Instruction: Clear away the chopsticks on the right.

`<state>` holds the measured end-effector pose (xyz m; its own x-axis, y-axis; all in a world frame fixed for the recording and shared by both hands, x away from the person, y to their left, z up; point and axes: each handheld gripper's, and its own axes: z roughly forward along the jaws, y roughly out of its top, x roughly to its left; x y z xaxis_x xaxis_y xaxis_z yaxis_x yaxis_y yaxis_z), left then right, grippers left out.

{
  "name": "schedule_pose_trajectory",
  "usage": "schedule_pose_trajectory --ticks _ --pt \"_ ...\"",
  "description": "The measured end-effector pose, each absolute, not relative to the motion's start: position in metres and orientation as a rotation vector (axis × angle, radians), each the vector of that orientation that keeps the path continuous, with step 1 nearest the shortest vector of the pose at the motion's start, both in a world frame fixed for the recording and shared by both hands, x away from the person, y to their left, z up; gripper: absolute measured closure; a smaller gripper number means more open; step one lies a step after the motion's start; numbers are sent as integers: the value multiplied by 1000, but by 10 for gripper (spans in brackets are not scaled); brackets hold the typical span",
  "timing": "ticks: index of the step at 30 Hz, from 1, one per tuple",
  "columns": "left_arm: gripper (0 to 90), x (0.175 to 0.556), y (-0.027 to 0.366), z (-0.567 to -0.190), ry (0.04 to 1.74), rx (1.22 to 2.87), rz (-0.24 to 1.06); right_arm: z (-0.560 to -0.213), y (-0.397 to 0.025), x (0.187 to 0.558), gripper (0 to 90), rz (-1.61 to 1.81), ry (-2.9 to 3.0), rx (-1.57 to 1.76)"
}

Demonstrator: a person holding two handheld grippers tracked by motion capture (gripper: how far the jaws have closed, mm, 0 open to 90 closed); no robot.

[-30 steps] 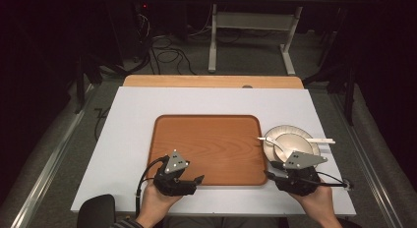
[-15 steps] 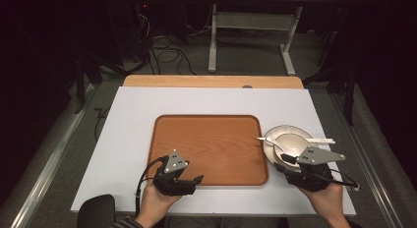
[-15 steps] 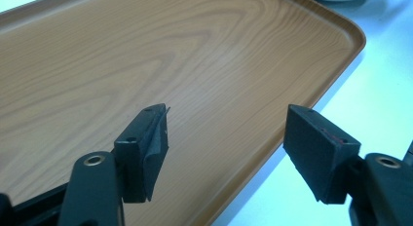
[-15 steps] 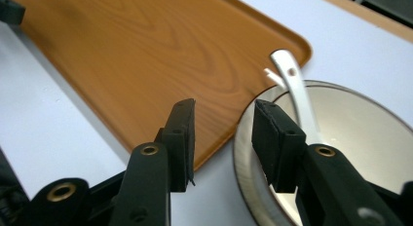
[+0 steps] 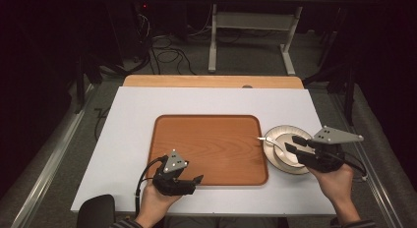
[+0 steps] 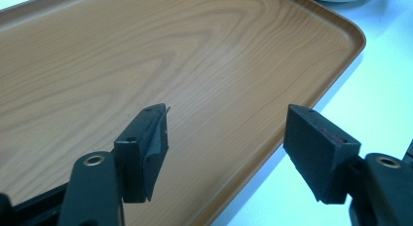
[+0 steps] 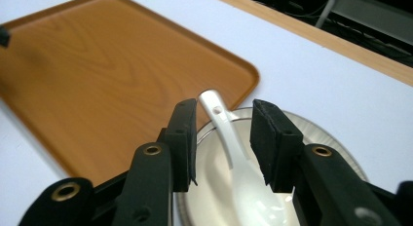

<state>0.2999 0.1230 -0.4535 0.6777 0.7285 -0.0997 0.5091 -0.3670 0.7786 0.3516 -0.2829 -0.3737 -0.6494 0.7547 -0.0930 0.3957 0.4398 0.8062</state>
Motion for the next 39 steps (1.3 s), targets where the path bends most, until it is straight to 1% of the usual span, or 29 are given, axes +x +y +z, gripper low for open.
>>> schedule_pose_trajectory --ticks 3,4,9,14,20,27,33,39 --pt "331 300 123 -453 954 2045 331 -371 -285 359 637 1085 2247 987" --pt "331 300 123 -453 952 2047 330 -368 -288 368 634 1065 2275 1026" --pt "331 300 123 -453 952 2048 330 -361 -298 386 637 1000 2277 1104" --pt "331 300 123 -454 958 2044 327 -358 -312 402 679 927 2229 1183" --pt "331 302 122 -454 964 2046 322 -373 -323 421 712 765 2267 1233" --pt "331 301 121 -455 962 2051 321 -385 -336 440 715 549 2336 1233" --pt "331 302 122 -455 965 2052 322 -395 -337 451 714 406 2408 1218" --pt "331 302 122 -455 962 2050 325 -404 -337 461 714 345 2454 1219"
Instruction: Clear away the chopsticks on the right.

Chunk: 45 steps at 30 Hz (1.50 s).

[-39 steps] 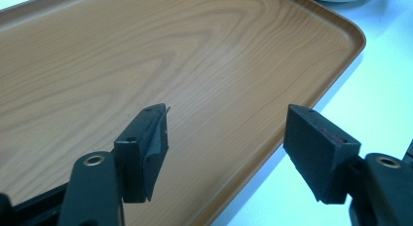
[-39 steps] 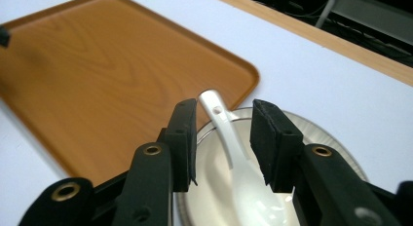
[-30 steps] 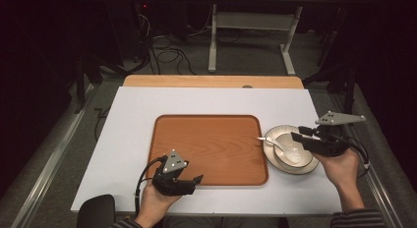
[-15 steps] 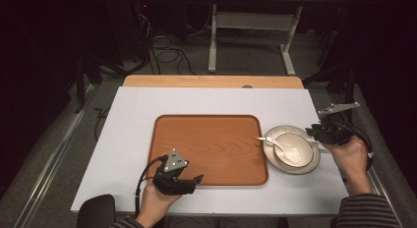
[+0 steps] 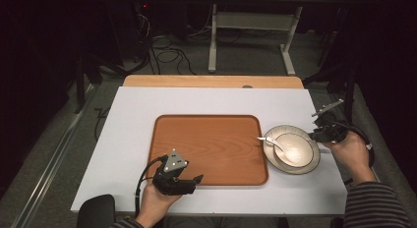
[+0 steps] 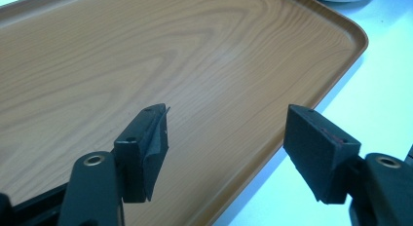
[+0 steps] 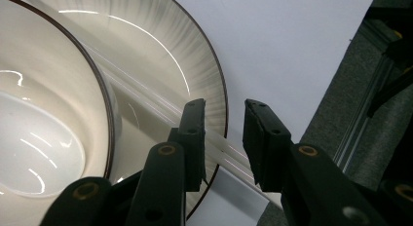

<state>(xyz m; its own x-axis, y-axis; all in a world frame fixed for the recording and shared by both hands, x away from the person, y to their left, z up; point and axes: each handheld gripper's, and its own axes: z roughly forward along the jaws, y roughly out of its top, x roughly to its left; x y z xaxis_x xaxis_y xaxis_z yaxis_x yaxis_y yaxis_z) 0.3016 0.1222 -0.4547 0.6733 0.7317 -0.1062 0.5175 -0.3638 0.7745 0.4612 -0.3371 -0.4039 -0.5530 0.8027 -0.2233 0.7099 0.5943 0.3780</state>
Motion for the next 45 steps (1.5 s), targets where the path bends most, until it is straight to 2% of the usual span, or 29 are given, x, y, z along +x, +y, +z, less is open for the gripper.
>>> schedule_pose_trajectory --ticks 20,41,45 --pt "331 302 122 -455 964 2054 327 -411 -340 477 680 331 2541 1291" --pt "334 301 124 -453 970 2024 355 -411 -339 472 767 378 2627 1305" --pt "334 301 124 -453 969 2026 356 -413 -336 473 728 369 2617 1285"
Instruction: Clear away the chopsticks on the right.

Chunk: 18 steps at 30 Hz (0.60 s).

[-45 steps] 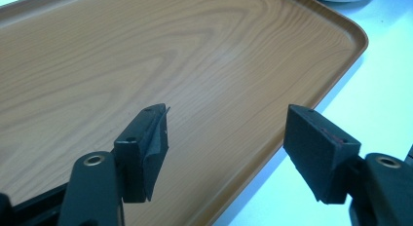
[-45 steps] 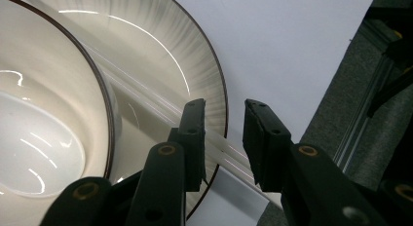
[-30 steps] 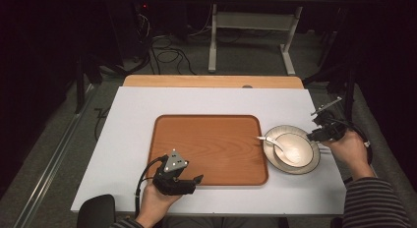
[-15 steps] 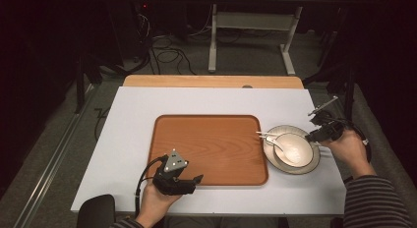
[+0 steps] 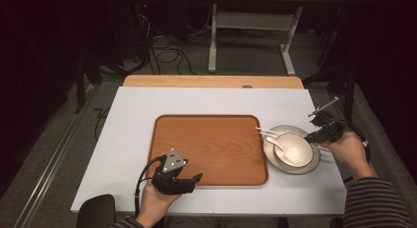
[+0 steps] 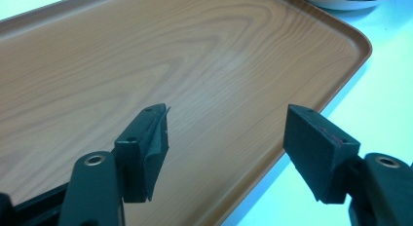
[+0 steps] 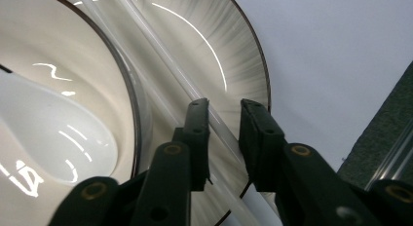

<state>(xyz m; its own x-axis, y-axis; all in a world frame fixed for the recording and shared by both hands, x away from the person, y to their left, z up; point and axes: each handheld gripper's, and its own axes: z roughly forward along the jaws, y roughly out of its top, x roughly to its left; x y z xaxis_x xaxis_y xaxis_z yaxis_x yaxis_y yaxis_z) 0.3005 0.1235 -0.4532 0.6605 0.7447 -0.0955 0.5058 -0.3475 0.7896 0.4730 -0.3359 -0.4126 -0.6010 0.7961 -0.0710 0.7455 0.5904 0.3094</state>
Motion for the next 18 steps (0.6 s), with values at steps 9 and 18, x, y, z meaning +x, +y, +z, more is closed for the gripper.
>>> schedule_pose_trajectory --ticks 9,18 --pt "334 301 125 -453 966 2025 359 -415 -331 475 802 358 2620 1251" --pt "334 301 125 -453 967 2026 359 -417 -332 472 857 356 2611 1205"
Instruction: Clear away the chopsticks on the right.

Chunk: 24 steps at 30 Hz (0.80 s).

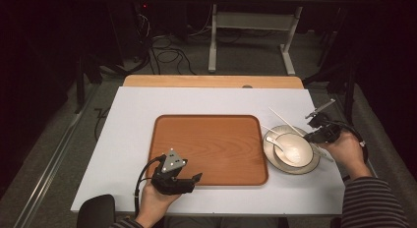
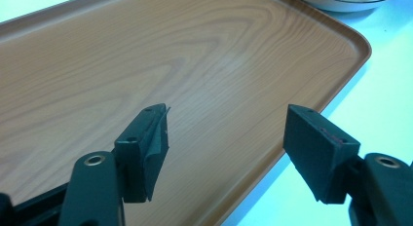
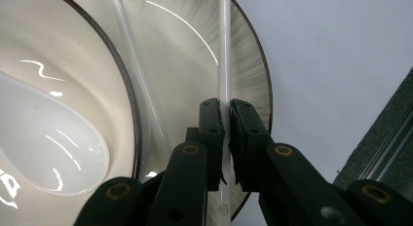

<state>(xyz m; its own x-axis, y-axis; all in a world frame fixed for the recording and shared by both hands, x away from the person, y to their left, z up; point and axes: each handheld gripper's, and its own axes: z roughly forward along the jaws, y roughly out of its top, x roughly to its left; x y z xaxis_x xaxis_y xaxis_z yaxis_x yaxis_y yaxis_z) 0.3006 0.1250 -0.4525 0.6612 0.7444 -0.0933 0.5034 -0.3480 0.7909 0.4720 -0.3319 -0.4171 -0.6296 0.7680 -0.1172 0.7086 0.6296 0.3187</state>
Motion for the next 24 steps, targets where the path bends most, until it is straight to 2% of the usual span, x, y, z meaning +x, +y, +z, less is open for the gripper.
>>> schedule_pose_trajectory --ticks 11,24 --pt "333 301 126 -452 969 2021 353 -405 -336 461 861 460 2551 1194" --pt "333 301 125 -453 969 2023 348 -354 -309 404 860 632 2467 1076"
